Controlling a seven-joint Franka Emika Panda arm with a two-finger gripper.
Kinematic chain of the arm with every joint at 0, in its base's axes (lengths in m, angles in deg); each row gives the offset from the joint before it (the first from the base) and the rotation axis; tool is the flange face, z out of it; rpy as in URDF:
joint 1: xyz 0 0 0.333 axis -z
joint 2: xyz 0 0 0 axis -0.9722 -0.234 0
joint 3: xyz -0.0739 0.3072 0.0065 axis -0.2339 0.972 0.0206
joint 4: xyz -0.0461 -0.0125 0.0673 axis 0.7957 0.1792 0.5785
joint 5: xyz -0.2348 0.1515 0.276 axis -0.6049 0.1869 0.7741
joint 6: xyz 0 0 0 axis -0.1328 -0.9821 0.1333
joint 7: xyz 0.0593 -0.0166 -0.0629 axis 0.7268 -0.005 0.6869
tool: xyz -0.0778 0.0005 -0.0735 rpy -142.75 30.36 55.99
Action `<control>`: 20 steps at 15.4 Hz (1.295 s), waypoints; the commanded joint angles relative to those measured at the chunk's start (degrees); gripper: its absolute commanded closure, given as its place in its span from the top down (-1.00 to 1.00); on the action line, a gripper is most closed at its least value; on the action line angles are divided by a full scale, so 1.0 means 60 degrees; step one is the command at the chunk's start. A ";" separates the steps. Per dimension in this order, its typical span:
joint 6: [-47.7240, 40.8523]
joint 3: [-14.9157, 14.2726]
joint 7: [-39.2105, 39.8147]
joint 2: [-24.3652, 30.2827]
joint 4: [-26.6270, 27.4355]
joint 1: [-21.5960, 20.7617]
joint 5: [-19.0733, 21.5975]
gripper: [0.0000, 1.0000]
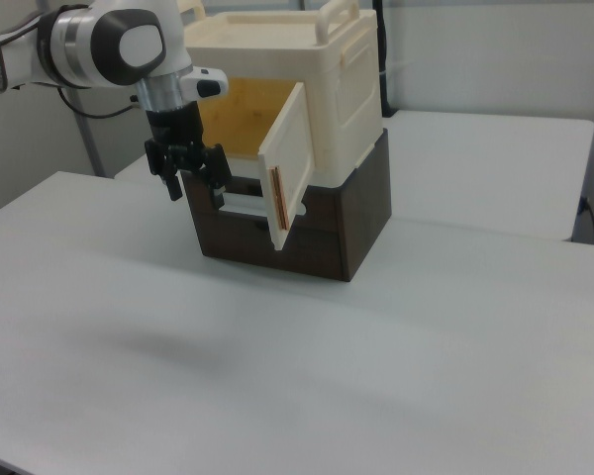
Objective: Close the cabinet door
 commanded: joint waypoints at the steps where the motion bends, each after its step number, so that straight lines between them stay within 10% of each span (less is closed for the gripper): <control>1: 0.0005 -0.0030 -0.0052 0.0100 0.0141 -0.0073 -0.0131 1.00; 13: 0.0019 -0.0030 -0.0051 0.0085 0.0141 -0.0087 -0.0131 1.00; 20: 0.0019 -0.0016 0.0313 0.0070 0.0141 -0.0088 -0.0160 -0.69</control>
